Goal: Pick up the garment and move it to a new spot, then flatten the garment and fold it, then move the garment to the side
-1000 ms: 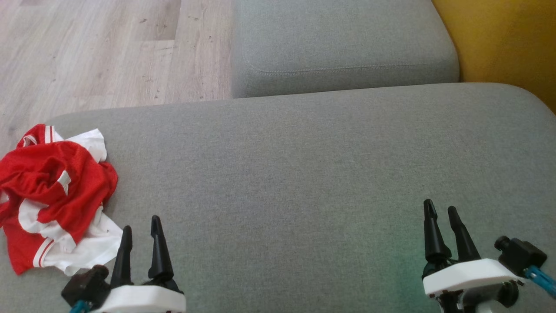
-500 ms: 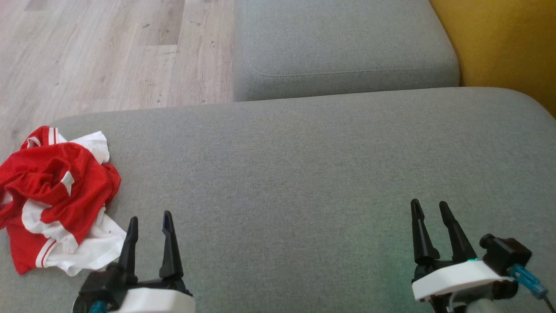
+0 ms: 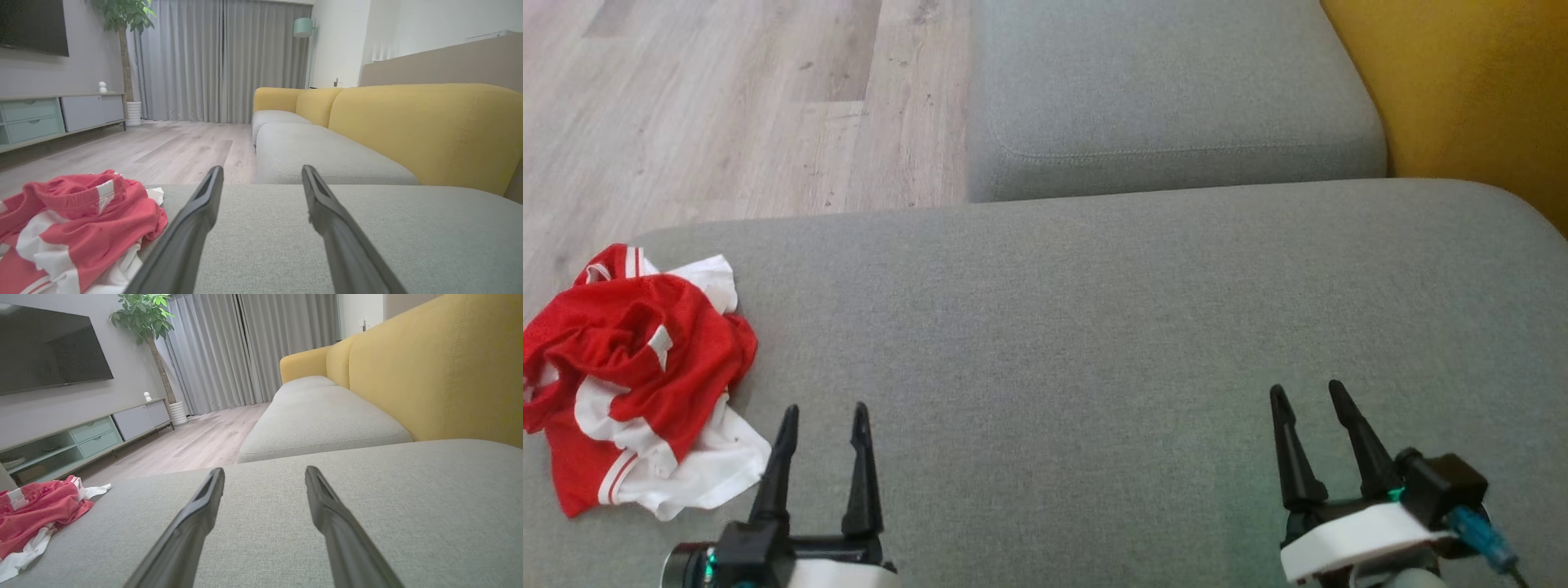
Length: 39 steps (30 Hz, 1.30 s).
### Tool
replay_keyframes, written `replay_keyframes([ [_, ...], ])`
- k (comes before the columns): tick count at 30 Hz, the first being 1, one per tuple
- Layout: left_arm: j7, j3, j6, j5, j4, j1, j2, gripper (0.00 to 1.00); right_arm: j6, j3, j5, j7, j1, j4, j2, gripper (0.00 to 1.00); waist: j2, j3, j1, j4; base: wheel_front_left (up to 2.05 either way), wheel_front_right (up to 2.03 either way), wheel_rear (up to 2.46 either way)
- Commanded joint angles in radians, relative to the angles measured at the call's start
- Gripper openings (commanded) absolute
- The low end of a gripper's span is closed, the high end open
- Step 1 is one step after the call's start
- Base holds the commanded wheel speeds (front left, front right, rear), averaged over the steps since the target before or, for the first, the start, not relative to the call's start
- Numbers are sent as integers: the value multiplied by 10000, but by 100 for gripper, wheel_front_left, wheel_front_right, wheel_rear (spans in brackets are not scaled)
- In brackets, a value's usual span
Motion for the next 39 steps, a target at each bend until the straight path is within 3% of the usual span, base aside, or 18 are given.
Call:
replay_keyframes([
  [1,-164,169,36,450,-343,-213,74,100,-7,291,-379,-207,-220,-322,-135,100,0,-55,0,18,0,0,0],
  [10,-406,97,160,1566,-333,-105,90,100,-7,463,-1305,-450,-142,-283,-143,100,0,-253,0,59,0,0,0],
  [31,-406,210,141,1539,-88,-61,26,100,-7,360,-1295,-450,-72,-111,-143,100,0,-364,0,121,0,0,0],
  [39,-406,255,121,1572,126,-117,32,100,-7,249,-1243,-450,82,-120,-143,100,0,-406,0,651,0,0,0],
])
